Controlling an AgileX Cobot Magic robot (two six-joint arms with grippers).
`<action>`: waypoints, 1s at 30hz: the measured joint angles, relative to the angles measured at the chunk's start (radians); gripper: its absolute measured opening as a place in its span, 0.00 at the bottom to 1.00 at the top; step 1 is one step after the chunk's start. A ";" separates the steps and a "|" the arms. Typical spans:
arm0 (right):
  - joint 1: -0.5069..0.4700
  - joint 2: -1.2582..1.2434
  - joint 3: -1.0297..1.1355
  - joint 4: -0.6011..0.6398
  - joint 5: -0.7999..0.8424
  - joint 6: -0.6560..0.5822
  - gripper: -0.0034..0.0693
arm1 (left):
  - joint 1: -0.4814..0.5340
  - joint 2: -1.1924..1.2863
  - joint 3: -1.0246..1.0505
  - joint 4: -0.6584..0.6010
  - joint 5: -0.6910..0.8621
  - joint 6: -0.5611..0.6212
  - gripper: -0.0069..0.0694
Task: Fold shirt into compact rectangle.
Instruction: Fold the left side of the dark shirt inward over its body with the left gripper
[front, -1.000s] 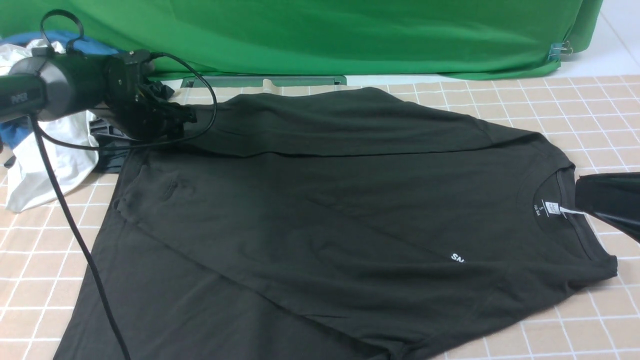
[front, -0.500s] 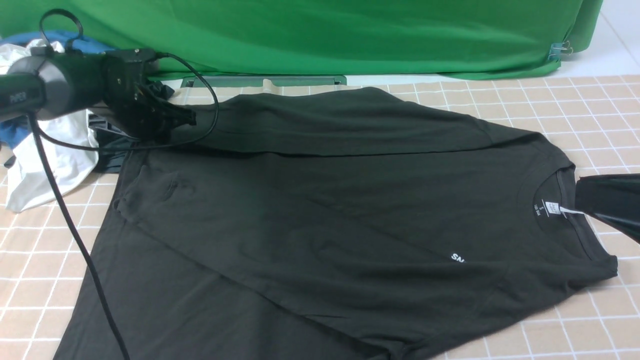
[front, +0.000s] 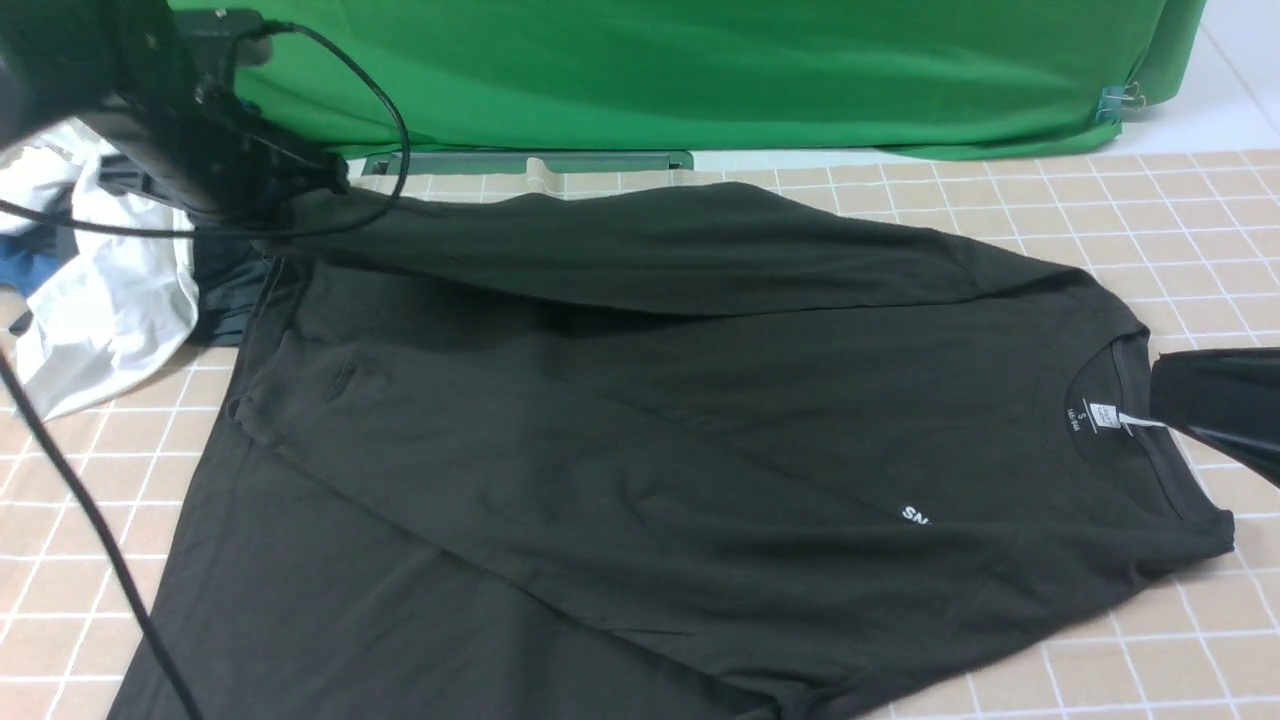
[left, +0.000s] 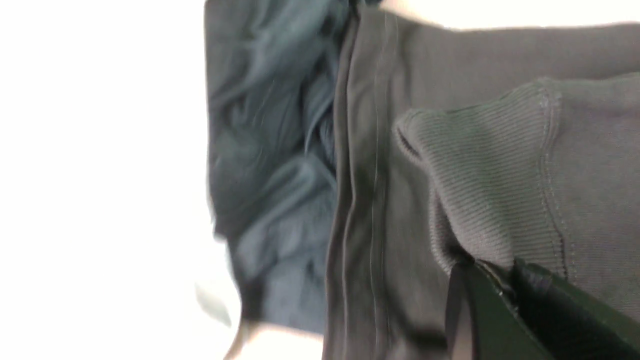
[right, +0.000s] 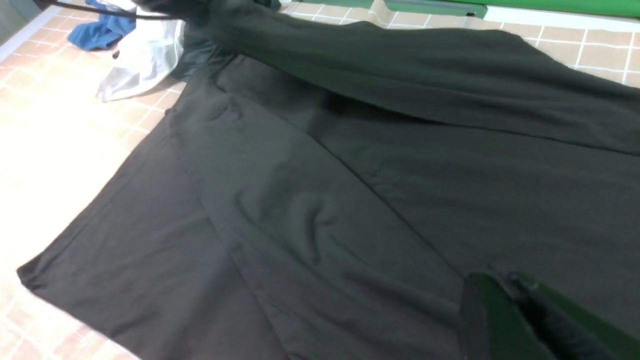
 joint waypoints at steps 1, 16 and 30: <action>0.000 0.000 0.000 0.000 0.000 0.000 0.15 | 0.000 -0.017 0.000 0.000 0.021 0.003 0.14; 0.000 0.000 0.000 0.000 0.000 0.000 0.17 | 0.000 -0.252 0.276 -0.033 0.179 -0.002 0.14; 0.000 0.000 0.000 0.000 0.000 -0.001 0.17 | 0.000 -0.343 0.637 -0.056 0.035 -0.072 0.14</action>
